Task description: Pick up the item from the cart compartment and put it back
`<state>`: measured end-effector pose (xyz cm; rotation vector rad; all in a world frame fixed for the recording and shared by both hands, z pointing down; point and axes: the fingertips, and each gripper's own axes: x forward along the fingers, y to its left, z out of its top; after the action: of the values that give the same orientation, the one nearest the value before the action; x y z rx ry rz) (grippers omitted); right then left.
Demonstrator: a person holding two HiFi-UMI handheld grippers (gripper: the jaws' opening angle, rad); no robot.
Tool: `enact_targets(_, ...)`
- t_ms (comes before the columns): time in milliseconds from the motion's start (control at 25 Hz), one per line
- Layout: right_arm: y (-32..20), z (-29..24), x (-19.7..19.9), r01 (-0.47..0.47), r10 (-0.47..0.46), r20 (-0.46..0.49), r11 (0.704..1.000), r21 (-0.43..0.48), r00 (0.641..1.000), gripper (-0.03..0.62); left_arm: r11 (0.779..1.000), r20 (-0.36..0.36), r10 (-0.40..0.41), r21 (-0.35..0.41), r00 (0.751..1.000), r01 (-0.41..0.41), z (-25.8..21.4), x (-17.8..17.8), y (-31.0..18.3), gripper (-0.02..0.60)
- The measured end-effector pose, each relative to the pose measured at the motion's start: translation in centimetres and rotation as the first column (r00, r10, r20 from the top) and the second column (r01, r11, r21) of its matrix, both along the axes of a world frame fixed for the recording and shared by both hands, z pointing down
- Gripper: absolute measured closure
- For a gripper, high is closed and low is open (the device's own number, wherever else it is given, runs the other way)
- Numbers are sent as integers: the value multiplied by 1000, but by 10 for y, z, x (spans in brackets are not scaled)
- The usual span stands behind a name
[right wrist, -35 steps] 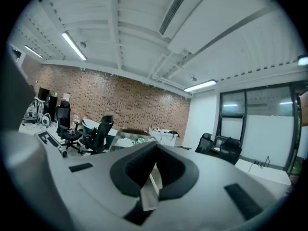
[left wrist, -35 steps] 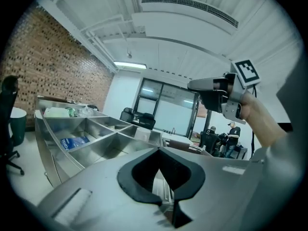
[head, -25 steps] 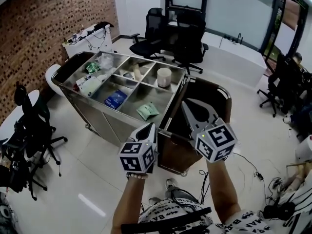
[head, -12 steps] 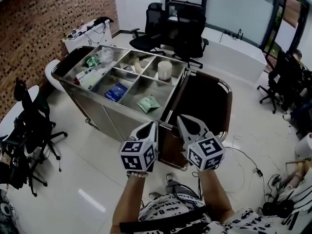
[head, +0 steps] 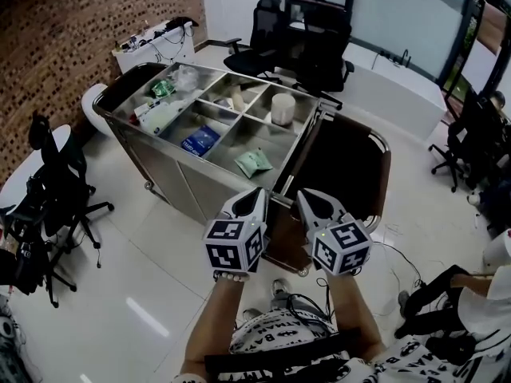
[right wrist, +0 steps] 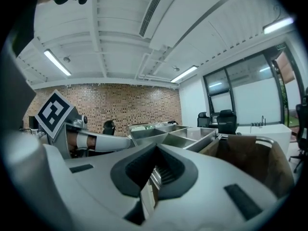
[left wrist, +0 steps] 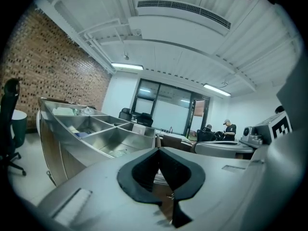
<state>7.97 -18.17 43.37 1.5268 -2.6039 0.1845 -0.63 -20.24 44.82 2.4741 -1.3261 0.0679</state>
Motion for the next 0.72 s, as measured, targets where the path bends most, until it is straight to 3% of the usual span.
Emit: enact_targets(720, -6, 6, -6, 0, 0, -11, 1000, -25, 1000, 594, 1000, -15, -7, -18, 1000, 6, 6, -5, -9, 580)
